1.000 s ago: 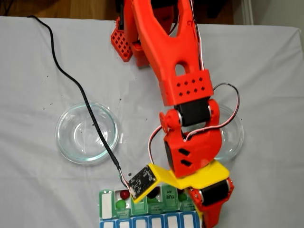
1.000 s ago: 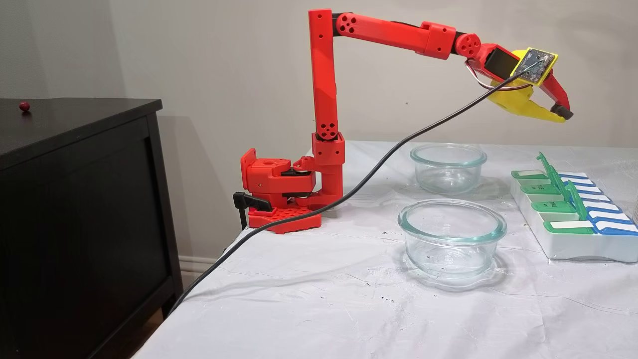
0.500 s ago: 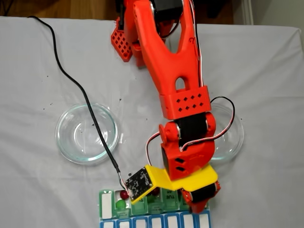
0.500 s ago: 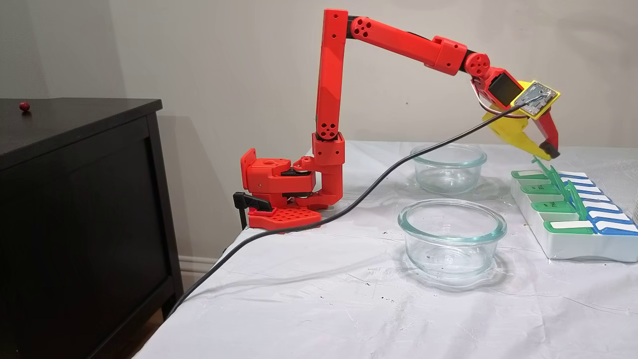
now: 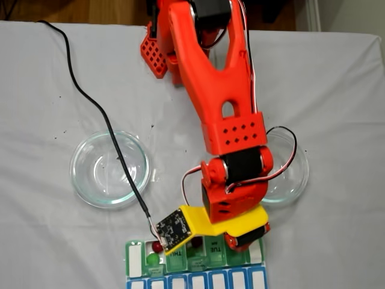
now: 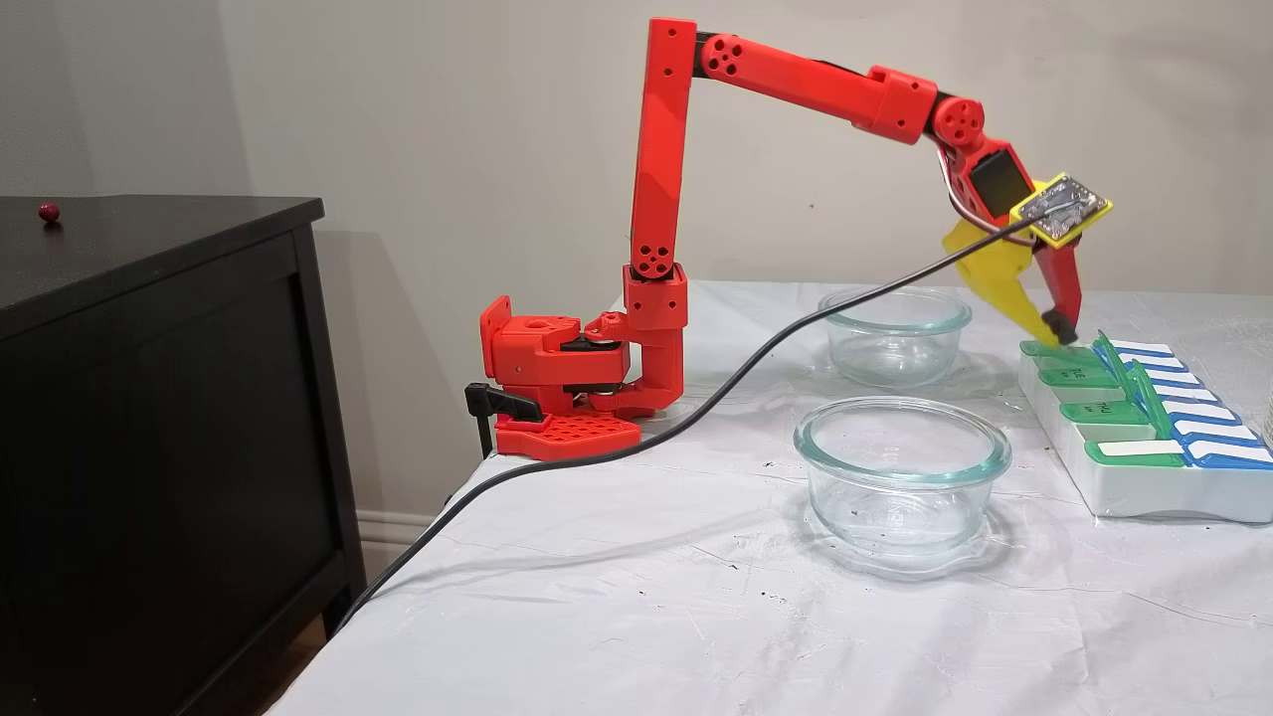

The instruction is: Sort medicines into box.

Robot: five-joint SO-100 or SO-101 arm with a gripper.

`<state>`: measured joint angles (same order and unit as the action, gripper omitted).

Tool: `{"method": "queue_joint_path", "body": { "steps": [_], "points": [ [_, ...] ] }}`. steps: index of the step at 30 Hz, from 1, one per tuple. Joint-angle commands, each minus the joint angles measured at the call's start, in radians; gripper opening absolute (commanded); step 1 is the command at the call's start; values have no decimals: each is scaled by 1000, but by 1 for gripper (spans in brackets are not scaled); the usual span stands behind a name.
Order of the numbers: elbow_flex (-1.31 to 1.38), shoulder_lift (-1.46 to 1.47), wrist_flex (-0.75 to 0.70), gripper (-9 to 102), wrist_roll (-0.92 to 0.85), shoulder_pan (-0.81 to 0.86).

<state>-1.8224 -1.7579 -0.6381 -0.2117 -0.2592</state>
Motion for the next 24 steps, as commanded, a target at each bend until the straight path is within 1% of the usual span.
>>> {"method": "queue_joint_path", "body": {
  "steps": [1,7,16,18,20,24],
  "points": [
    [37,2,-34,0,-8,-14],
    [37,20,-153,0,18,-26],
    [3,46,-215,0,2,-57],
    [11,64,-247,0,-11,-61],
    [11,44,-224,0,-14,-48],
    [9,-66,-87,0,-52,9]
  ]
}}
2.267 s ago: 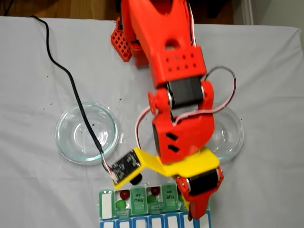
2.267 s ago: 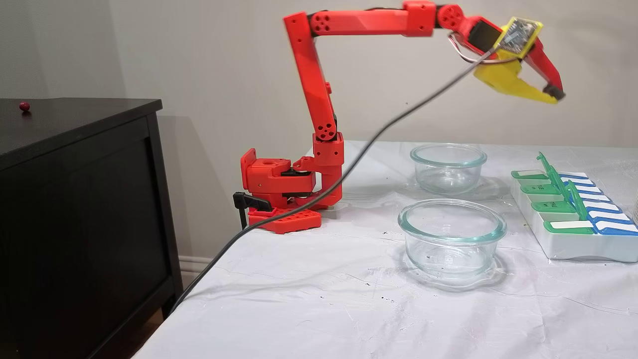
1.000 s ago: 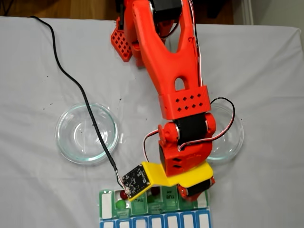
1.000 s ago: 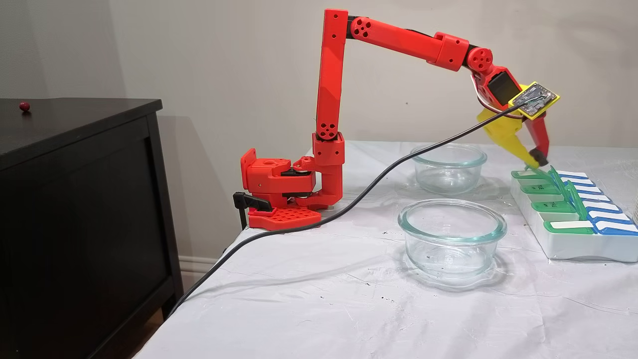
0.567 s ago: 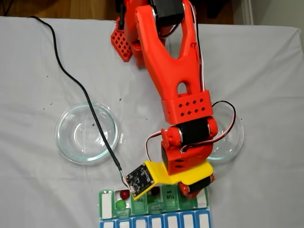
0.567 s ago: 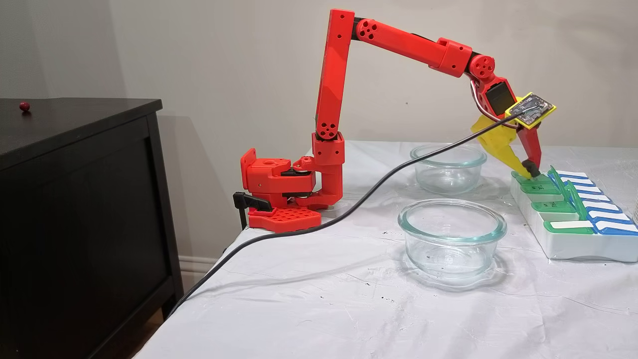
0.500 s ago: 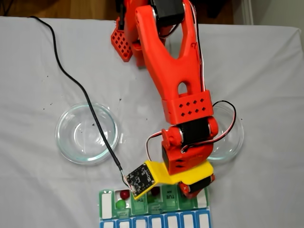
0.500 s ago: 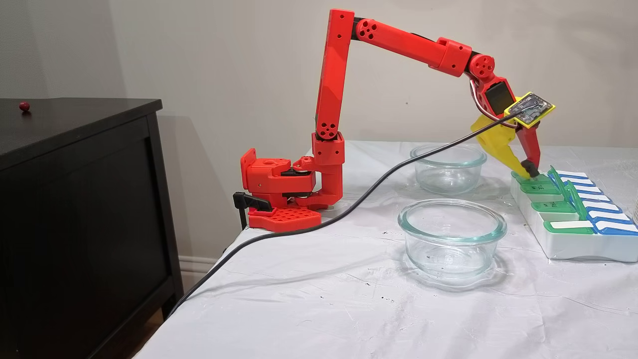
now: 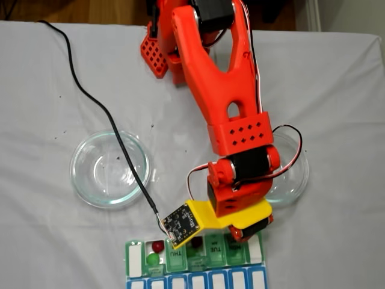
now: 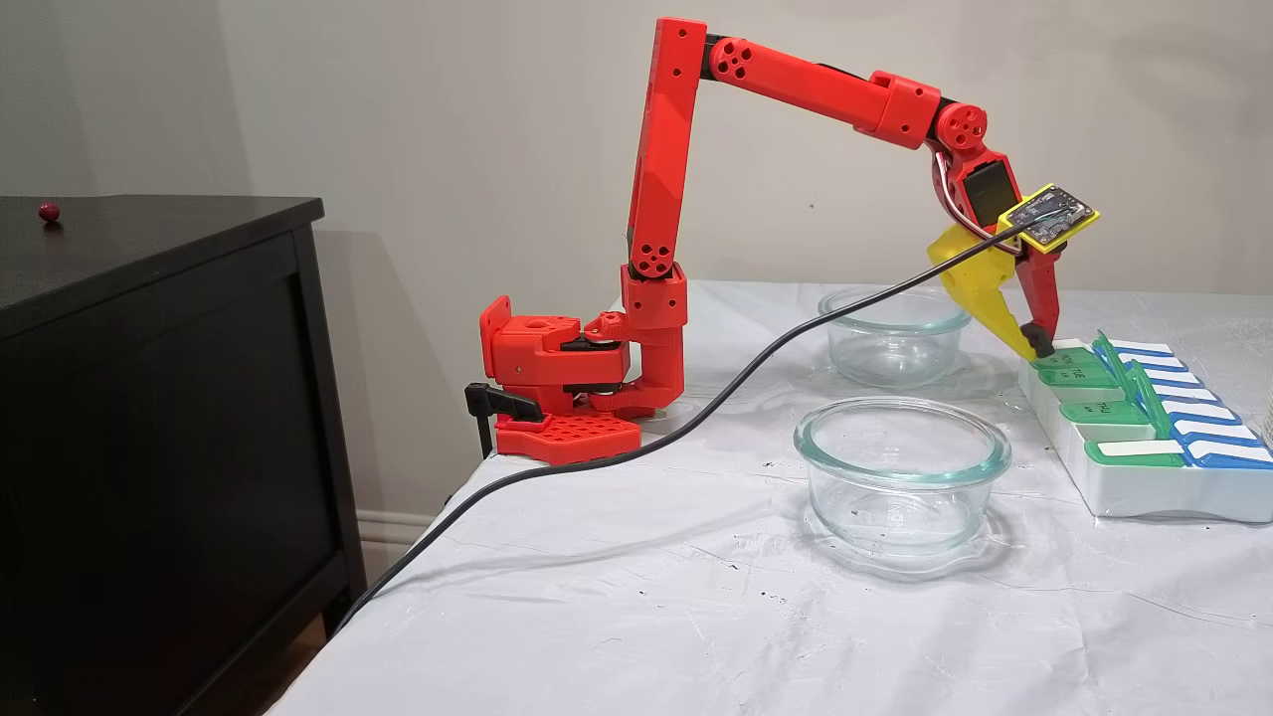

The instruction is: Sort medicines into box.

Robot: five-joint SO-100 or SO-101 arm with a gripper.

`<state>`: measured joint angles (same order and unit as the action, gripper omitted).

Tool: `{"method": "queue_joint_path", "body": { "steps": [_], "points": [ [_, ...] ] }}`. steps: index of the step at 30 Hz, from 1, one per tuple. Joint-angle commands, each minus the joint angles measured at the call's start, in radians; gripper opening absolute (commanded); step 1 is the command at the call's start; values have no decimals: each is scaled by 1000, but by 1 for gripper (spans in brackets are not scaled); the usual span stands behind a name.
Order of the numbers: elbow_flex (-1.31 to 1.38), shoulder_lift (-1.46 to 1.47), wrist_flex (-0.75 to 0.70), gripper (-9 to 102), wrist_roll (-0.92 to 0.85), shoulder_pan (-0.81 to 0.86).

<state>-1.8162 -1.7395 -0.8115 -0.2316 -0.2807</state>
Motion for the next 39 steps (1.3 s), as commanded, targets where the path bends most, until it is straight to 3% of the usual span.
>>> {"method": "queue_joint_path", "body": {
  "steps": [1,9,14,18,22,32,39],
  "points": [
    [5,-115,110,0,-58,40],
    [75,-348,135,0,-123,172],
    [15,-410,293,0,-118,247],
    [-132,-417,465,0,-173,225],
    [-193,-344,535,0,-264,198],
    [-181,-245,554,0,-301,189],
    [-114,-241,385,0,-319,175]
  ]
}}
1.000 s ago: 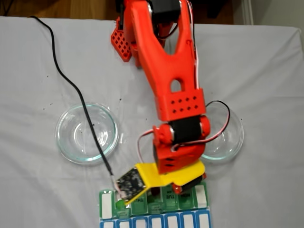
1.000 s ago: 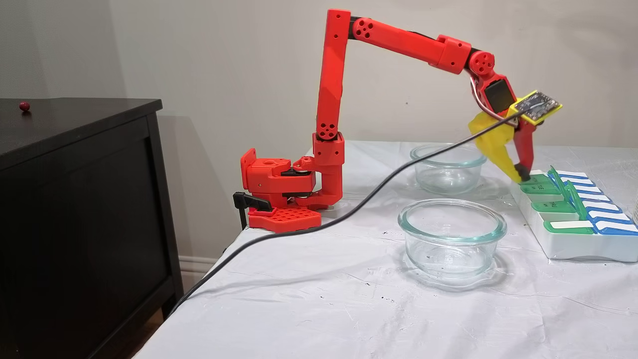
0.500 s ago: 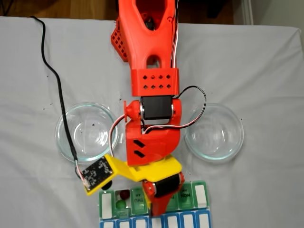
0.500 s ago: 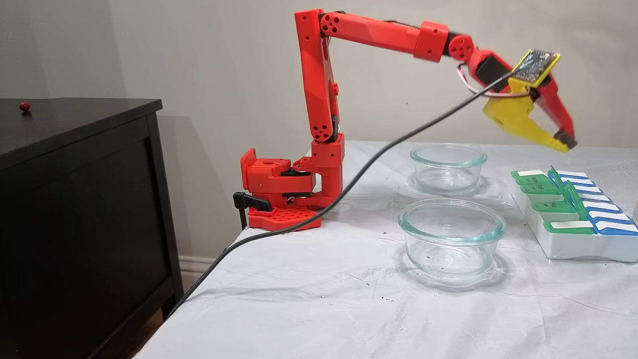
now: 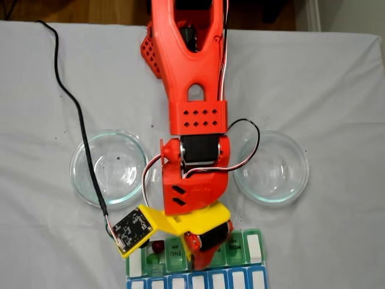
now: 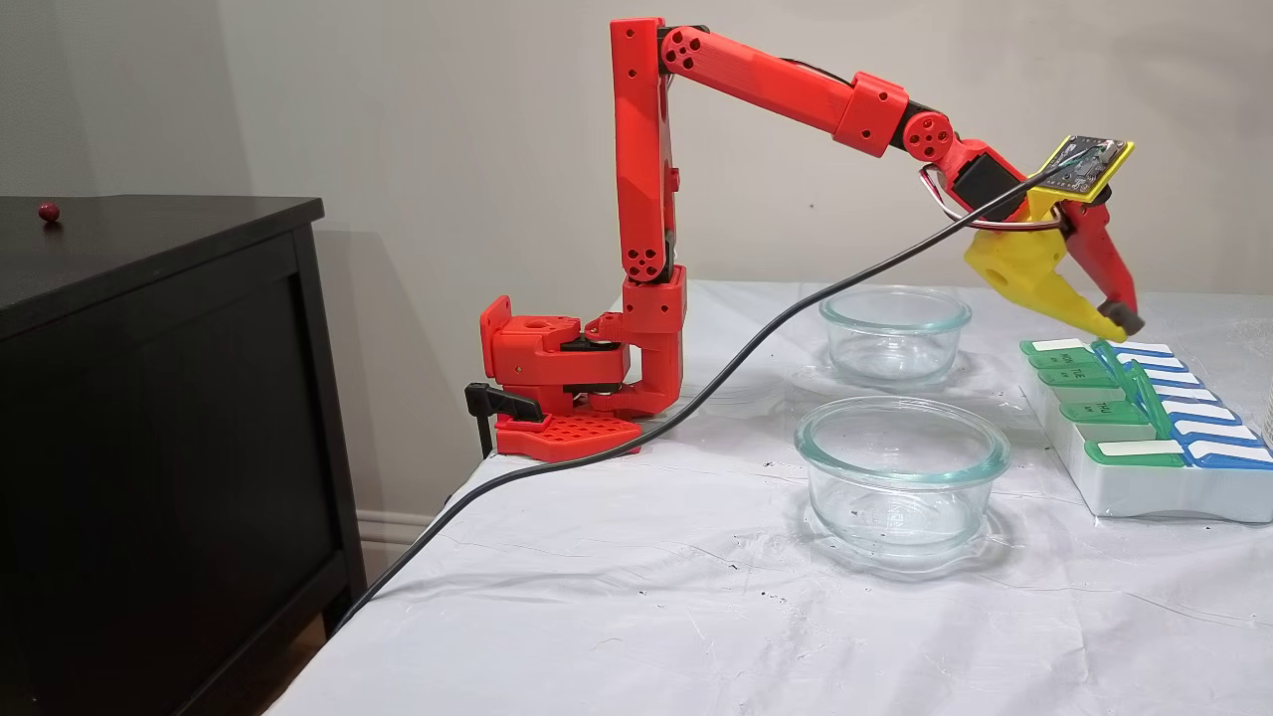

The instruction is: Sort medicines into box.

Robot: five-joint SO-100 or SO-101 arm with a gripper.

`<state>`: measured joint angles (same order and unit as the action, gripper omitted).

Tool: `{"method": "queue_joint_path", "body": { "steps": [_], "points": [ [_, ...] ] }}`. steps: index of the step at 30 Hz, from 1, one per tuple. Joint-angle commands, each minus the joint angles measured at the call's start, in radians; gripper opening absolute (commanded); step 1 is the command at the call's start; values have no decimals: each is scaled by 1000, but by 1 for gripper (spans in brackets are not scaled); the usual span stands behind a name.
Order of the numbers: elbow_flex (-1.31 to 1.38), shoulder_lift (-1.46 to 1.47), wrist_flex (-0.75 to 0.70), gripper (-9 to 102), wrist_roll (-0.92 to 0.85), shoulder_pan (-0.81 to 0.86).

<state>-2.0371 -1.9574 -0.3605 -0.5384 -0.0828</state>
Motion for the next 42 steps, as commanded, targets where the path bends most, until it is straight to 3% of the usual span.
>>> {"method": "queue_joint_path", "body": {
  "steps": [1,6,16,25,42],
  "points": [
    [120,-18,-97,0,5,-28],
    [161,14,-192,0,129,-43],
    [224,69,-155,0,295,3],
    [227,132,-250,0,442,18],
    [97,132,-287,0,410,-35]
  ]
}}
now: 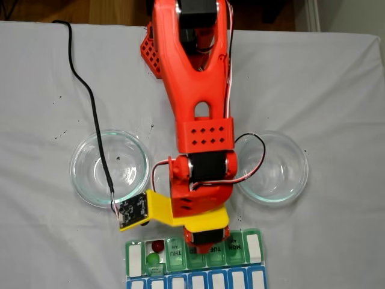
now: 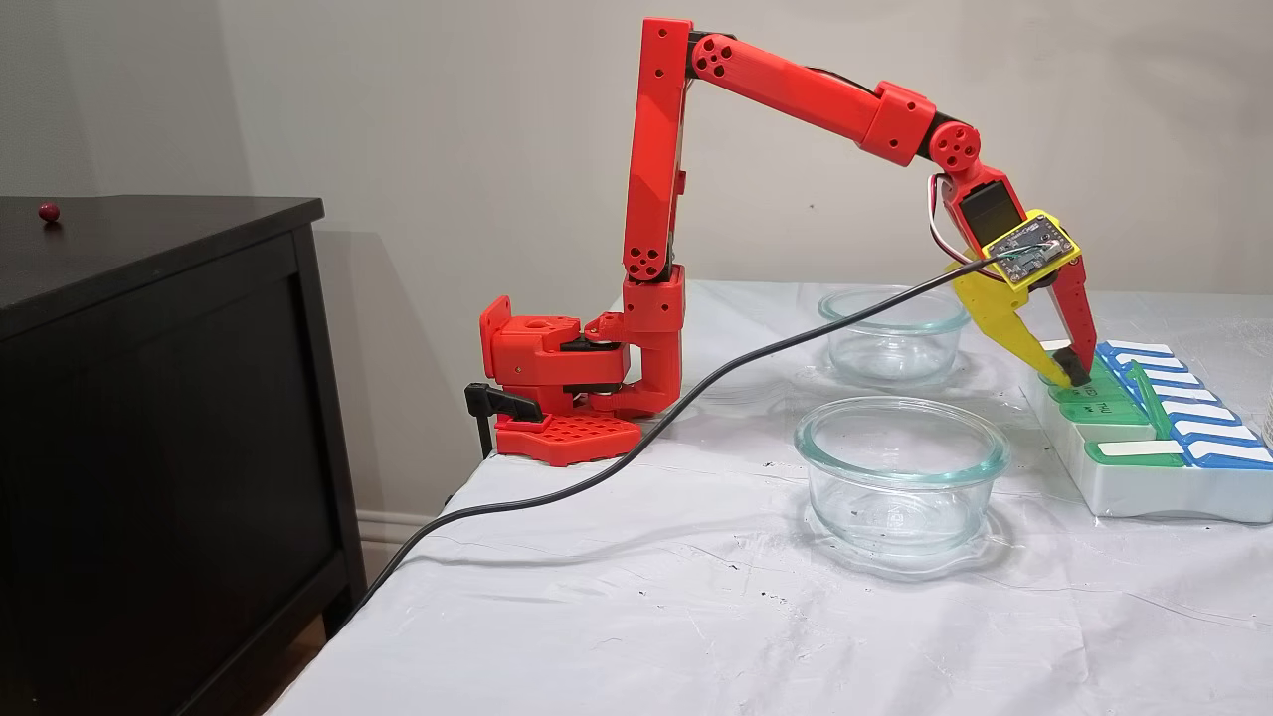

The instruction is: Sort medicines into box.

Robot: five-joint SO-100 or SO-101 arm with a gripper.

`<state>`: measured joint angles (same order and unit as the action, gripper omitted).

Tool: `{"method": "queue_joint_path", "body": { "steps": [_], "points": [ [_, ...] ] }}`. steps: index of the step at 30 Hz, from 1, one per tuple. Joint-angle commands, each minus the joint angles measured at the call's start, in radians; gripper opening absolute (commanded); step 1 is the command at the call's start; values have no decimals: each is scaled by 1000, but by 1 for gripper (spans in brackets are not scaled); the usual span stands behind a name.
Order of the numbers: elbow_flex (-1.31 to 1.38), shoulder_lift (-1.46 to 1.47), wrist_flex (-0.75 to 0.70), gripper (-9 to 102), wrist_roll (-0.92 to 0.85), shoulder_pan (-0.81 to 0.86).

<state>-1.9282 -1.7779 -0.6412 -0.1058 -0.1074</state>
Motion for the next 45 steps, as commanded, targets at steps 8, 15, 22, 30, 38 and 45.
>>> {"method": "queue_joint_path", "body": {
  "steps": [8,15,22,30,38,45],
  "points": [
    [-14,-290,137,0,-344,92],
    [32,-221,242,0,-394,210],
    [94,-133,318,0,-370,250],
    [75,-229,331,0,-348,253],
    [140,-186,345,0,-431,293],
    [107,-196,364,0,-394,264]
  ]
}}
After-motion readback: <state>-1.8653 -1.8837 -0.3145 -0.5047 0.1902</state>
